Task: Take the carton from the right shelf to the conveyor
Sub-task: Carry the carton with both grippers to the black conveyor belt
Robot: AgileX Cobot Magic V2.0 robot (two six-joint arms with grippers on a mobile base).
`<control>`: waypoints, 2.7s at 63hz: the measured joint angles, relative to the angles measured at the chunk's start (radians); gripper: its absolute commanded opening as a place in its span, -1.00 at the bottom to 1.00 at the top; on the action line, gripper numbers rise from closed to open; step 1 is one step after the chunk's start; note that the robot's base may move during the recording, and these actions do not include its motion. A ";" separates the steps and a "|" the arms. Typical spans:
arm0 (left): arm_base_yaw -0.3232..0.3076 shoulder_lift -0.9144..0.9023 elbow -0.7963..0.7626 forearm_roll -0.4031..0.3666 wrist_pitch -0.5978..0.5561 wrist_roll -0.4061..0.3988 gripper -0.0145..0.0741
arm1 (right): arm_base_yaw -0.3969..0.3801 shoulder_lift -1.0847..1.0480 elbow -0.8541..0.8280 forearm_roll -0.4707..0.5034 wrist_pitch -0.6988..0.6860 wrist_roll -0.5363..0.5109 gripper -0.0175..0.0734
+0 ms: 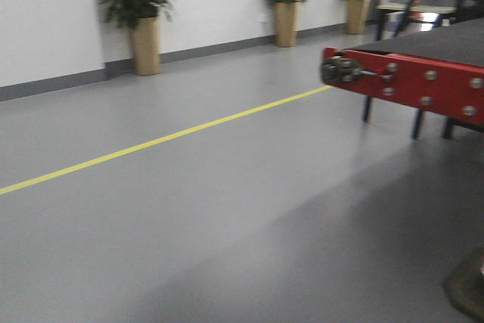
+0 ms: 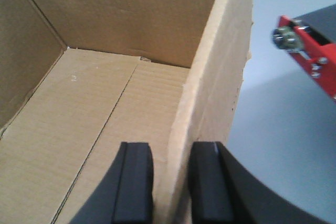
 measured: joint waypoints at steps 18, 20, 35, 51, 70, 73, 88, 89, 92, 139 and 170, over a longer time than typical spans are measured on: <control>-0.002 0.000 0.000 0.032 -0.008 0.000 -0.71 | 0.000 0.004 0.000 0.010 -0.010 0.002 -0.76; -0.002 0.000 0.000 0.034 -0.008 0.000 -0.71 | 0.000 0.004 0.000 0.010 -0.012 0.002 -0.76; -0.002 0.000 0.000 0.043 -0.012 0.000 -0.71 | 0.000 0.006 0.000 0.011 -0.014 0.002 -0.76; -0.004 0.001 0.000 0.051 -0.013 0.000 -0.71 | 0.000 0.006 0.000 0.011 -0.014 0.003 -0.76; -0.004 0.002 0.000 0.051 -0.013 0.000 -0.71 | 0.000 0.006 0.000 0.011 -0.014 0.003 -0.76; -0.004 0.002 0.000 0.051 -0.013 0.000 -0.71 | 0.000 0.006 0.000 0.011 -0.014 0.003 -0.76; -0.004 0.002 0.000 0.051 -0.015 0.000 -0.71 | 0.000 0.006 0.000 0.011 -0.014 0.005 -0.76; -0.004 0.002 0.000 0.051 -0.015 0.000 -0.71 | 0.000 0.006 0.000 0.011 -0.014 0.005 -0.76; -0.004 0.002 0.000 0.051 -0.015 0.000 -0.71 | 0.000 0.006 0.000 0.011 -0.014 0.005 -0.76; -0.004 0.002 0.000 0.051 -0.015 0.000 -0.71 | 0.000 0.006 0.000 0.011 -0.014 0.005 -0.76; -0.004 0.002 0.000 0.051 -0.015 0.000 -0.71 | 0.000 0.006 0.000 0.011 -0.014 0.005 -0.76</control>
